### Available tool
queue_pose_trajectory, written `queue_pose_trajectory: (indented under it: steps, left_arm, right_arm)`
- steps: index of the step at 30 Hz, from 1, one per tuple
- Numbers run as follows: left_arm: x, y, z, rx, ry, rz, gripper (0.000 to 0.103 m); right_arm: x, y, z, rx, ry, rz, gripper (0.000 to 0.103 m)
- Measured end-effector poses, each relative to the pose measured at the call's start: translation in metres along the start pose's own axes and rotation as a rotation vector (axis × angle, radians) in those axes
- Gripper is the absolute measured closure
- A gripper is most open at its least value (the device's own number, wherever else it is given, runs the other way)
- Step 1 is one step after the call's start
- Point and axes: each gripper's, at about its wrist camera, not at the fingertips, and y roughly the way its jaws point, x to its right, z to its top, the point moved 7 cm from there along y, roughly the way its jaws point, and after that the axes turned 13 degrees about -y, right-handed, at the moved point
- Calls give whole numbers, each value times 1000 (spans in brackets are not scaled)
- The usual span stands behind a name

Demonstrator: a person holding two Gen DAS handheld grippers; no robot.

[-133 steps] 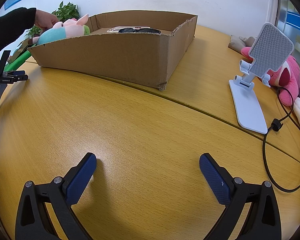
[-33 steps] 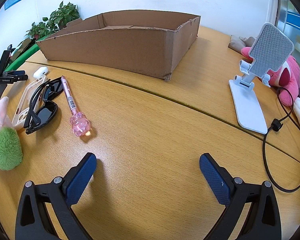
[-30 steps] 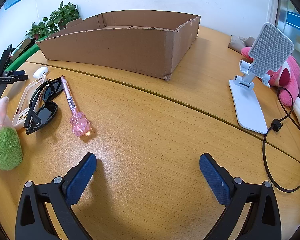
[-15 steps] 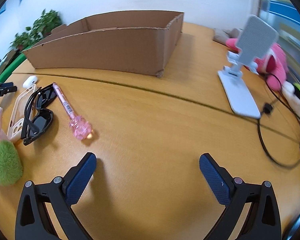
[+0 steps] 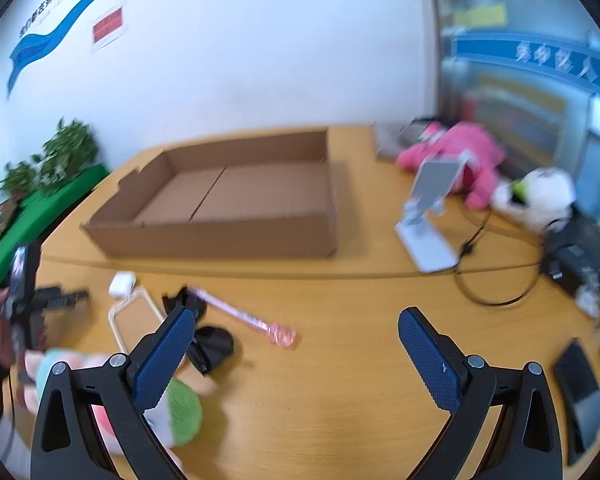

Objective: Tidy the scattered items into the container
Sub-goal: 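Move both tools toward the plush pig lying on the table, then close the right gripper on the plush pig's body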

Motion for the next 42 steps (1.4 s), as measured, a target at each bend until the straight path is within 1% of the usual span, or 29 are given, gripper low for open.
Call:
queue_pose_trajectory:
  steps: [1,4,5,8,10,12,15,21,24,26,28,30,33,35,37,40,41,42]
  left_arm:
    - [-3,-15,0,35,-17,0,0]
    - [-1,-67,-2,81,-36,-40,0]
    - [5,-94,-3,108,-23,-73,0]
    - [27,-158,-12,186,19,-178,0]
    - [42,-183,-18,205,41,-220,0]
    - [59,-200,-32,203,52,-269,0]
    - [78,-211,-48,188,59,-326,0]
    - [93,-214,-70,156,63,-355,0]
    - [97,-212,-77,126,55,-395,0]
    - [100,-202,-84,70,41,-443,0]
    - [103,-188,-92,6,23,-465,0]
    - [101,-171,-99,-62,-11,-474,0]
    - [101,-148,-108,-155,-61,-498,0]
    - [106,-136,-113,-204,-72,-532,0]
    - [112,-127,-117,-226,-62,-549,0]
    - [121,-113,-124,-281,-59,-594,0]
    - [123,-110,-126,-295,-70,-608,1]
    - [123,-107,-127,-310,-83,-626,3]
  right_arm:
    - [-5,-4,0,-4,0,-13,0]
    - [-27,-14,3,-13,-42,-17,0]
    - [-34,-17,2,-12,-61,-28,0]
    - [-50,-26,-1,-11,-105,-54,0]
    - [-56,-31,-2,-5,-119,-56,0]
    - [-63,-38,-3,5,-129,-42,0]
    - [-72,-47,-5,18,-146,-18,0]
    - [-81,-63,-7,46,-167,13,0]
    - [-84,-66,-10,53,-170,42,0]
    - [-88,-64,-15,53,-168,103,0]
    - [-93,-58,-21,43,-164,164,0]
    - [-103,-46,-30,15,-162,239,0]
    - [-123,-21,-44,-45,-180,315,0]
    - [-134,-5,-51,-79,-202,343,0]
    - [-142,10,-55,-99,-218,366,0]
    - [-142,24,-52,-99,-160,437,1]
    - [-141,29,-51,-104,-142,462,3]
    - [-142,31,-52,-109,-139,484,8]
